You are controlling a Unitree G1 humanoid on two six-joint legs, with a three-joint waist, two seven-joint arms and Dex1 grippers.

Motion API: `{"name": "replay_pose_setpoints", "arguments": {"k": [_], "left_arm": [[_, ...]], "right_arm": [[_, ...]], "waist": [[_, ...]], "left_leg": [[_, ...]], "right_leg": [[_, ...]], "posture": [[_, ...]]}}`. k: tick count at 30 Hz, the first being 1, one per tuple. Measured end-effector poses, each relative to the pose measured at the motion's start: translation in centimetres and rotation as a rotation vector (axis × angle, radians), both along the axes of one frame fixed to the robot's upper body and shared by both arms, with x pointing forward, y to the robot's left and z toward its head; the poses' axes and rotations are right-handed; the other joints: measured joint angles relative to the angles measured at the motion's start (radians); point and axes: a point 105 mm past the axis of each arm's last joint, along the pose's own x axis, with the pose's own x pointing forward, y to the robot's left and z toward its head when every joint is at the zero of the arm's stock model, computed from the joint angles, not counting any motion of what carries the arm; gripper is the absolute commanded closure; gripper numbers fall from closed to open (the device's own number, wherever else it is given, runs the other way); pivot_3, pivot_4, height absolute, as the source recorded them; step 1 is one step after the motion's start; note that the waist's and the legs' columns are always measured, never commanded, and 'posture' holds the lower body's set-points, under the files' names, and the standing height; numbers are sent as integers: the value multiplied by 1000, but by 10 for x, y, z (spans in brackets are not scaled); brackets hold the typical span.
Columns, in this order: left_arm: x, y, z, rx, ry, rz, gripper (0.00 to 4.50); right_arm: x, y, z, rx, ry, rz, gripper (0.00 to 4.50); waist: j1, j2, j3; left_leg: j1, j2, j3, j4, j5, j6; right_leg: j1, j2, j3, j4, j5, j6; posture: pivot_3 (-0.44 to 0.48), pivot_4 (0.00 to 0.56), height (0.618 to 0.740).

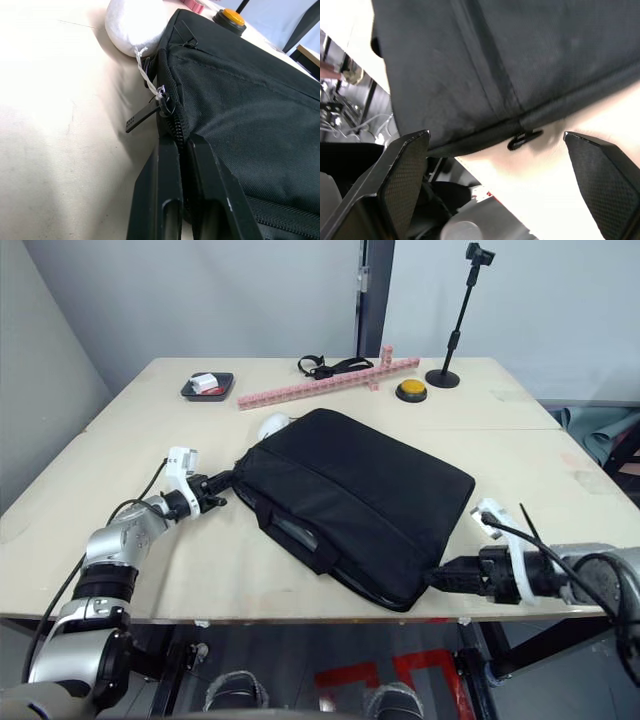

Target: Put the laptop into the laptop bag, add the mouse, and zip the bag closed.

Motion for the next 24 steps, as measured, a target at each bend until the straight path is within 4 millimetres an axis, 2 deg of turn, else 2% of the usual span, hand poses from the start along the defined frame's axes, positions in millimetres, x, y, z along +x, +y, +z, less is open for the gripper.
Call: {"name": "replay_pose_setpoints", "arguments": {"k": [4,7,16,18,24], "left_arm": [[-1,0,0,-6,3,0,4428],[-3,0,-1,-1,4,0,4500],[-3,0,-1,3,4,-2,4500],[-3,0,-1,4,4,-1,4500],[-6,2,-2,11,1,2,4500]], "right_arm": [[1,3,-4,32,24,-59,0],[1,3,-5,40,31,-90,854],[-3,11,-5,106,67,-100,3943],[-3,10,-5,108,67,-107,4466],[-2,11,-4,115,61,-117,4466]], "waist": [[0,0,0],[0,0,0],[0,0,0],[-1,0,0],[-3,1,0]], "left_leg": [[0,0,0,0,-1,-1],[1,0,0,0,-1,-2],[1,0,0,-1,-2,-3],[1,0,0,-1,-2,-3],[1,0,0,-1,-2,-3]], "right_leg": [[0,0,0,0,0,0],[0,0,0,0,0,0],[0,0,0,0,0,1],[0,0,0,0,0,1],[1,0,0,0,0,2]], "posture": [[0,150,740],[0,150,740],[0,150,740],[0,150,740],[0,150,740]]}}
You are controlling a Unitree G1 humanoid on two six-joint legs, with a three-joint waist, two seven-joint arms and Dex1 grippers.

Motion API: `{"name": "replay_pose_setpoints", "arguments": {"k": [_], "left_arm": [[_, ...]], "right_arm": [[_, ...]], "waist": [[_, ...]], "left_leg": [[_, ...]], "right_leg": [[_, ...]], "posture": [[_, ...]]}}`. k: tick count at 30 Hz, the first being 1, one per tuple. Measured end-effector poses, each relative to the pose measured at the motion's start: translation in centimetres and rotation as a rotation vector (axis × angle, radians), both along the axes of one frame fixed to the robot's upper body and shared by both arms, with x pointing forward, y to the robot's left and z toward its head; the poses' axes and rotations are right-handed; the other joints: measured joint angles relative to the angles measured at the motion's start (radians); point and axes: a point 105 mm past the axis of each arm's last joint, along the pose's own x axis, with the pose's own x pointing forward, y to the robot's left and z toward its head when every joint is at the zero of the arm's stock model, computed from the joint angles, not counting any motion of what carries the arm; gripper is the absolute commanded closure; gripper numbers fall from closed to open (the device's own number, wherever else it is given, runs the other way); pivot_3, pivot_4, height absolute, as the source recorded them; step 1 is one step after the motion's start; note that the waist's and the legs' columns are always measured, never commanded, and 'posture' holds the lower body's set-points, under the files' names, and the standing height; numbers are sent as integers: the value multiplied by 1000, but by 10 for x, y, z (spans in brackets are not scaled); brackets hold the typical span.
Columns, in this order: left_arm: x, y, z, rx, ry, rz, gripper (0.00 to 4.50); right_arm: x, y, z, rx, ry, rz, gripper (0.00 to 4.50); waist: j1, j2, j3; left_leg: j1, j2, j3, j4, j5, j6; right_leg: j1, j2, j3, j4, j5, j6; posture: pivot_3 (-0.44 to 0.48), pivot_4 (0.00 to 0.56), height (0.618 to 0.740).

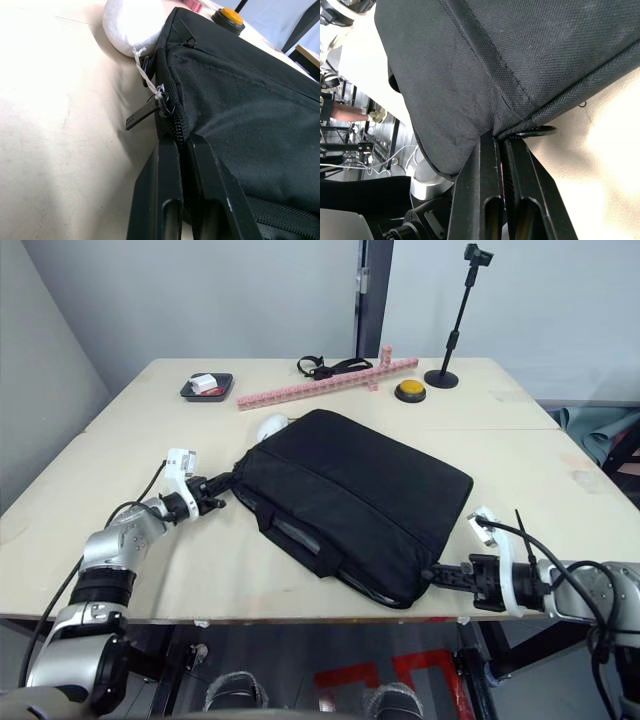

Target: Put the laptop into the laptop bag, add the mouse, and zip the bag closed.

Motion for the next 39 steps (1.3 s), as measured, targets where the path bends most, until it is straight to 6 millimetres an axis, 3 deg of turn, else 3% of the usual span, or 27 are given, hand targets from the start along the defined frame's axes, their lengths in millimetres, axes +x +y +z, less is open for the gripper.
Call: {"name": "replay_pose_setpoints", "arguments": {"k": [7,13,22,39], "left_arm": [[-14,10,-2,12,11,2,4500],[-51,18,0,39,65,-39,4500],[-95,15,1,51,125,-31,4500],[-151,17,-9,-6,194,68,4500]], "right_arm": [[18,-7,6,3,-45,-40,4466],[48,-15,15,-39,-129,-83,4466],[71,-12,18,-35,-161,-101,4466],[62,-3,16,-17,-145,-46,4466]], "waist": [[-8,0,0],[-11,1,0],[-11,1,0],[-13,1,-1]], "left_leg": [[0,0,0,0,0,0],[-1,0,1,-3,1,-2],[-2,0,2,-4,1,0],[0,0,4,-6,1,1]], "right_leg": [[-1,0,0,0,0,1],[-4,0,0,0,0,2],[-5,0,0,-2,0,2],[-4,0,1,-4,0,2]], "posture": [[0,150,740],[0,150,740],[0,150,740],[0,150,740]]}}
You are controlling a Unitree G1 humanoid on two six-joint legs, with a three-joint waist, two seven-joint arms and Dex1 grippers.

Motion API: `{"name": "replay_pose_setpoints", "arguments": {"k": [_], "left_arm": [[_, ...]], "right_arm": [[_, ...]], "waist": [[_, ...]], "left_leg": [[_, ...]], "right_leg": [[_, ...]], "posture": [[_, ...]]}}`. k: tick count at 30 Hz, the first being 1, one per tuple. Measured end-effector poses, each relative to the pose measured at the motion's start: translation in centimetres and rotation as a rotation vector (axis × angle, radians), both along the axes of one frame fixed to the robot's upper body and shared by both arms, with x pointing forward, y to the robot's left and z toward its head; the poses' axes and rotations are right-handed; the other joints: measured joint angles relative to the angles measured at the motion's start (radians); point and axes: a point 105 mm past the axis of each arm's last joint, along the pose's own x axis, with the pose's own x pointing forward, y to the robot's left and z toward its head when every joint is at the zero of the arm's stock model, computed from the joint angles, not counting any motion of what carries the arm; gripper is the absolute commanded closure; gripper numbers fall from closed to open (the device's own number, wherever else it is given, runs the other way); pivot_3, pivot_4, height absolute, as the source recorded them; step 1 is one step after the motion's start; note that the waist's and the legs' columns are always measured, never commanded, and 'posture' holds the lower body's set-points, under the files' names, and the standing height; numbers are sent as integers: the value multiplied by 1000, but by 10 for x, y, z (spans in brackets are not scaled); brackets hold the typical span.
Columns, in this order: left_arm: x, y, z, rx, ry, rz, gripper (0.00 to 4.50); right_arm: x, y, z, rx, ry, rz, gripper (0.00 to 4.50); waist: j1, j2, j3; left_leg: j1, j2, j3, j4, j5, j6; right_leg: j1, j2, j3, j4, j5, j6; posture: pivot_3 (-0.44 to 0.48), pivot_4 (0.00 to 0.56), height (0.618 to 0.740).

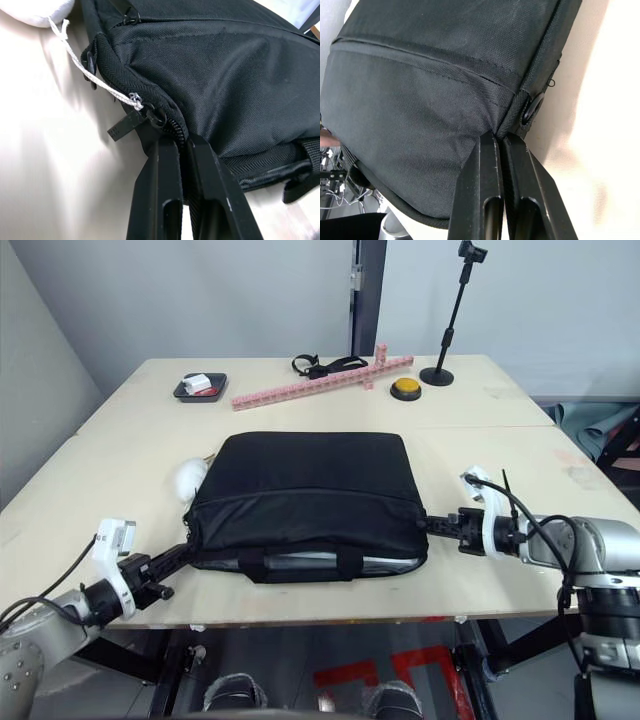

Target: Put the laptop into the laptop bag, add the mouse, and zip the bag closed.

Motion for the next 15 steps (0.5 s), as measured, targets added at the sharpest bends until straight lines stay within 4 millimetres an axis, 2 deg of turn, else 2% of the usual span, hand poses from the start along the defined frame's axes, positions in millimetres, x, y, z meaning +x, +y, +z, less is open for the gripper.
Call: {"name": "replay_pose_setpoints", "arguments": {"k": [14,15], "left_arm": [[-3,5,0,16,-17,44,4500],[-3,5,0,18,-17,46,4500]], "right_arm": [[-1,4,-2,13,5,16,4466],[-1,5,-2,12,7,20,4171]], "waist": [[-1,1,0],[-1,1,0]], "left_leg": [[6,0,1,0,1,1],[7,0,2,0,0,1]], "right_leg": [[2,0,1,1,0,0],[3,0,2,1,0,0]], "posture": [[0,150,740],[0,150,740]]}}
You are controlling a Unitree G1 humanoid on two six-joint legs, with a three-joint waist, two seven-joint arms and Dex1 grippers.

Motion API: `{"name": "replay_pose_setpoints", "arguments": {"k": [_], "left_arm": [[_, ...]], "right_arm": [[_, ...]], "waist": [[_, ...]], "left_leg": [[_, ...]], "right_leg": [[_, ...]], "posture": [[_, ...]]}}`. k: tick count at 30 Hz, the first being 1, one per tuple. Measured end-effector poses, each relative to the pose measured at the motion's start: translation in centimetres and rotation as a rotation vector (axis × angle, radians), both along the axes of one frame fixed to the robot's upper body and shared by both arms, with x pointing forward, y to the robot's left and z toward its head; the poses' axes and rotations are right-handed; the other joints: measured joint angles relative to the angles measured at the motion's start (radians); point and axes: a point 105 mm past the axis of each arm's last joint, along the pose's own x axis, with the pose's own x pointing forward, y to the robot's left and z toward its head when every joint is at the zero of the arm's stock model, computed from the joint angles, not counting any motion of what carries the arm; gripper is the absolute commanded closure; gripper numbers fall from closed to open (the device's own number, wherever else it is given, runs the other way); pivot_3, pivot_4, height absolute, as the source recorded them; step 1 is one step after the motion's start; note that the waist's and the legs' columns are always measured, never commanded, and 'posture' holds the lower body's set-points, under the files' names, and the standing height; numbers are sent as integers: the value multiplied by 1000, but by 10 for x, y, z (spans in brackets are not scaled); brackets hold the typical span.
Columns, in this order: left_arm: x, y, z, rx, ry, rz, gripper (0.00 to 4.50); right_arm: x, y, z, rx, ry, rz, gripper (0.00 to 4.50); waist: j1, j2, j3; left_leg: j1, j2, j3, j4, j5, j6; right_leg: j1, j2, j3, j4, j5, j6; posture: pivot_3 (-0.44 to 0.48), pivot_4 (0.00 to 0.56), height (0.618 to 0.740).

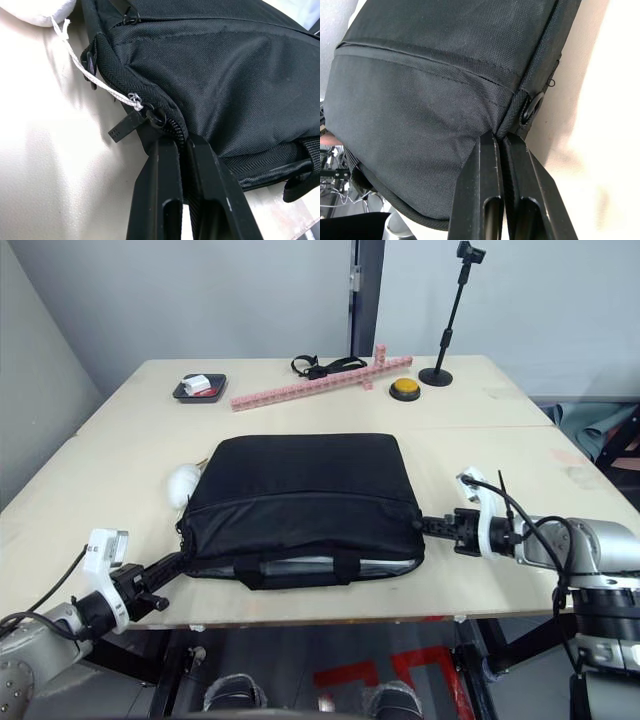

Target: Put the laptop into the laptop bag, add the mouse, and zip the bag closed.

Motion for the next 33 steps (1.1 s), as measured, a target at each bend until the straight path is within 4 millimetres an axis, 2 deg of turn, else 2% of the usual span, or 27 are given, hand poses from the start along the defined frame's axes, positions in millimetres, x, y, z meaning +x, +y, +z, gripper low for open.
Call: {"name": "replay_pose_setpoints", "arguments": {"k": [1,3,8,12,13,14,20,24,26,30,33], "left_arm": [[0,0,0,1,0,1,4500],[0,1,0,6,-2,1,3744],[-5,6,1,-23,10,3,2017],[-5,30,13,-22,-12,35,584],[-5,37,17,-8,-17,45,241],[-5,44,20,10,-19,50,16],[2,80,54,138,-66,12,16],[13,104,114,260,-146,-57,16],[13,108,129,298,-161,-95,16],[14,114,129,313,-138,-129,16],[18,116,140,340,-153,-151,16]], "right_arm": [[0,0,0,-1,1,2,3846],[-1,1,1,1,-2,18,3354],[-7,-1,8,-5,-32,65,1632],[-8,-16,24,-41,-95,94,269],[-8,-21,27,-50,-108,98,0],[-8,-26,31,-61,-126,108,0],[-7,-43,61,-183,-328,268,0],[7,-44,122,-319,-663,362,0],[6,-41,139,-364,-782,416,0],[4,-37,143,-394,-840,481,0],[4,-32,151,-405,-873,517,0]], "waist": [[0,0,0],[0,0,0],[4,0,0],[6,0,0],[5,-1,0],[5,-1,0],[4,-2,0],[2,-2,1],[2,-3,0],[1,-3,0],[2,-3,0]], "left_leg": [[0,0,0,0,0,0],[1,0,0,0,0,-1],[1,0,0,0,0,0],[2,0,0,0,-1,0],[2,0,0,0,-1,0],[2,0,0,1,-1,0],[2,0,0,2,0,3],[2,0,1,6,0,3],[3,0,1,6,0,5],[1,1,0,6,2,9],[1,1,0,7,2,9]], "right_leg": [[0,0,0,0,0,0],[0,0,0,0,0,0],[1,0,0,0,0,0],[1,0,1,1,0,0],[1,0,1,1,0,0],[1,0,1,1,0,1],[0,0,1,3,-1,1],[0,0,1,7,-1,1],[1,0,1,7,-3,-2],[0,0,1,7,-3,-3],[0,0,0,8,-3,-3]], "posture": [[0,150,740],[0,150,740],[0,150,740],[0,150,740],[0,150,740],[0,150,740],[0,150,740],[0,150,740],[0,150,740],[0,150,740],[0,150,740]]}}
